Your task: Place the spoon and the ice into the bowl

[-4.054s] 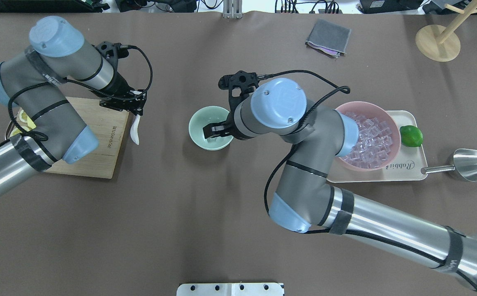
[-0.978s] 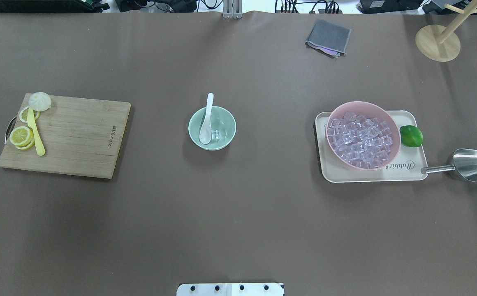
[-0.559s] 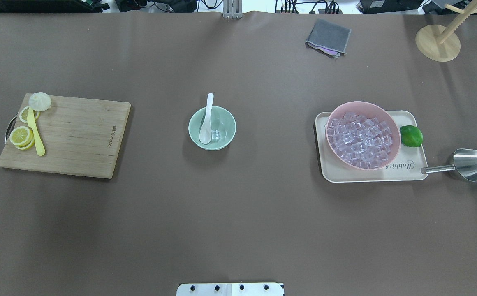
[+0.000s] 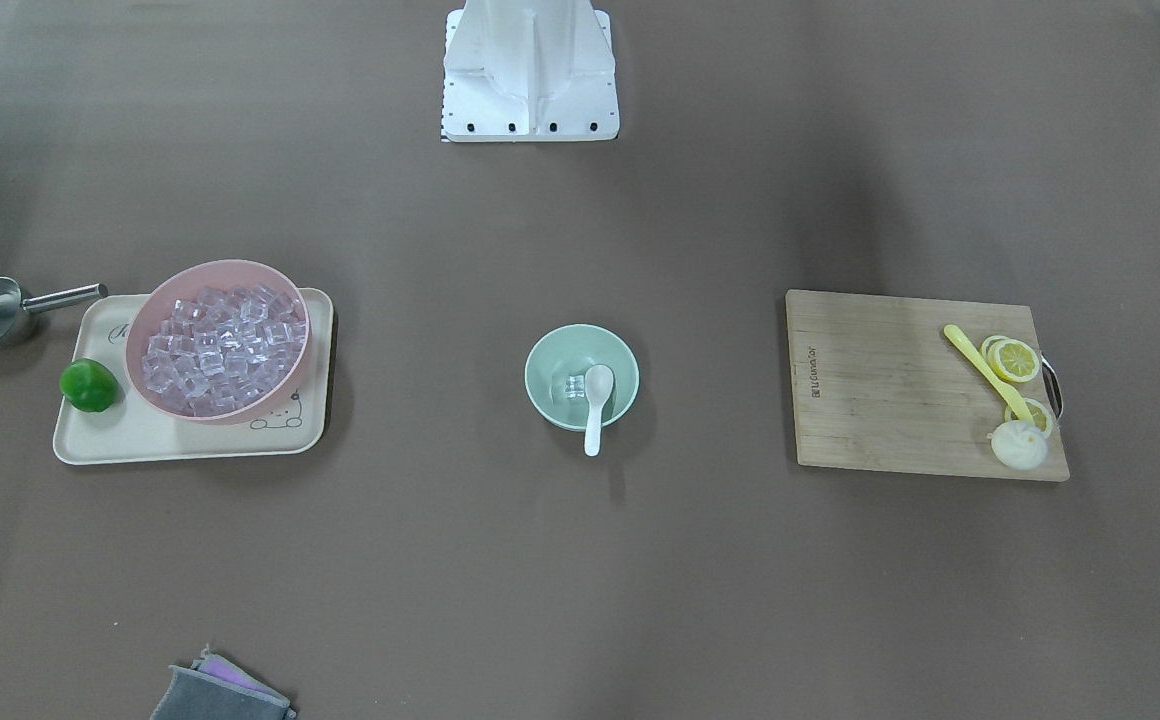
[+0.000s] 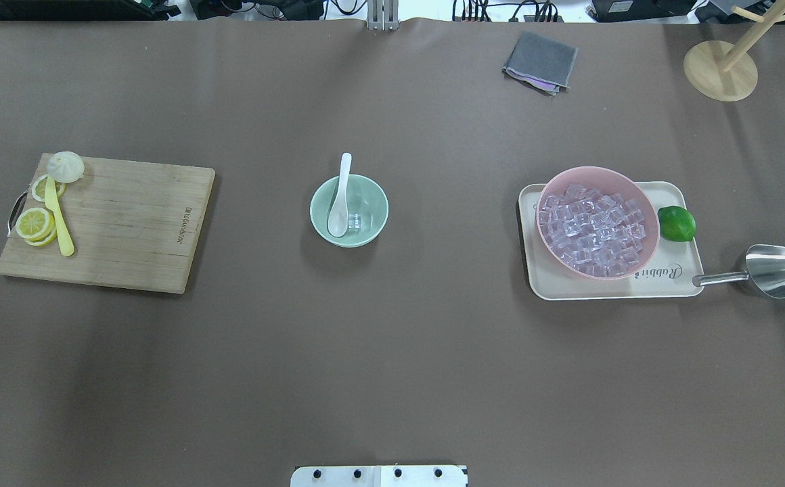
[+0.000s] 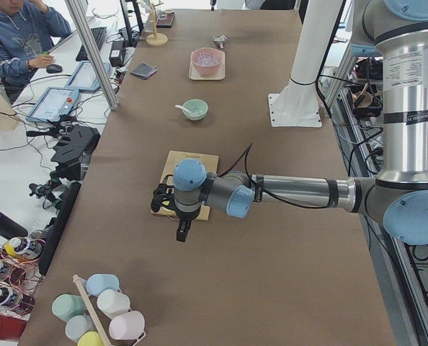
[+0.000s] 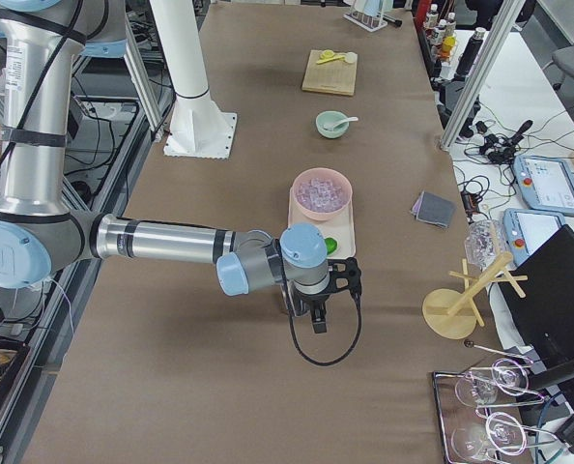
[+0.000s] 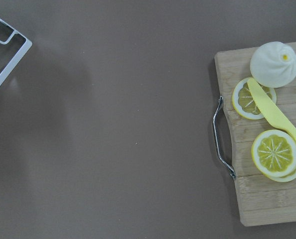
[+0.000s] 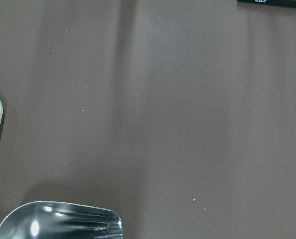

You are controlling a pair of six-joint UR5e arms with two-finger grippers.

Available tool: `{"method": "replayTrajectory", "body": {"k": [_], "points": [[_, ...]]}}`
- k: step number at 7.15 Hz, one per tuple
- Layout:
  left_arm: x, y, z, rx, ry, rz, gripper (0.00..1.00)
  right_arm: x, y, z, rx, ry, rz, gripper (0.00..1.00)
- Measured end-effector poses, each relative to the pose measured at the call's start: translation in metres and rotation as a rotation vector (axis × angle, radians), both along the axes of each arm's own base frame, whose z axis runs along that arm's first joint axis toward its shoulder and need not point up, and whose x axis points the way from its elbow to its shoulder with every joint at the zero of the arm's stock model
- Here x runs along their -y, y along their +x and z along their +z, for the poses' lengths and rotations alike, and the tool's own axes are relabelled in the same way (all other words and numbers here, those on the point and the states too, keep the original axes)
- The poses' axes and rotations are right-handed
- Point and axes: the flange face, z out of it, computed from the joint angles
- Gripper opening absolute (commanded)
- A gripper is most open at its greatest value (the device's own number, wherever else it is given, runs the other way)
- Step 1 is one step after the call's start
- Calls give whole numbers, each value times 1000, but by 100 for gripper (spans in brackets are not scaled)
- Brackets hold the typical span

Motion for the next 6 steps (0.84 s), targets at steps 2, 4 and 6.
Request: {"method": "replayTrajectory", "body": {"k": [2,4,6], "points": [[-8,-12,11,18,-11,-23,98,1,-1,2,1,-1,-4,100],[-9,-15,14,41,-8,-29,98,-1,-1,8,-2,-10,-7,100],[-9,-14,13,40,-5,-28,98,-4,-1,18,-4,-29,-7,100]]}}
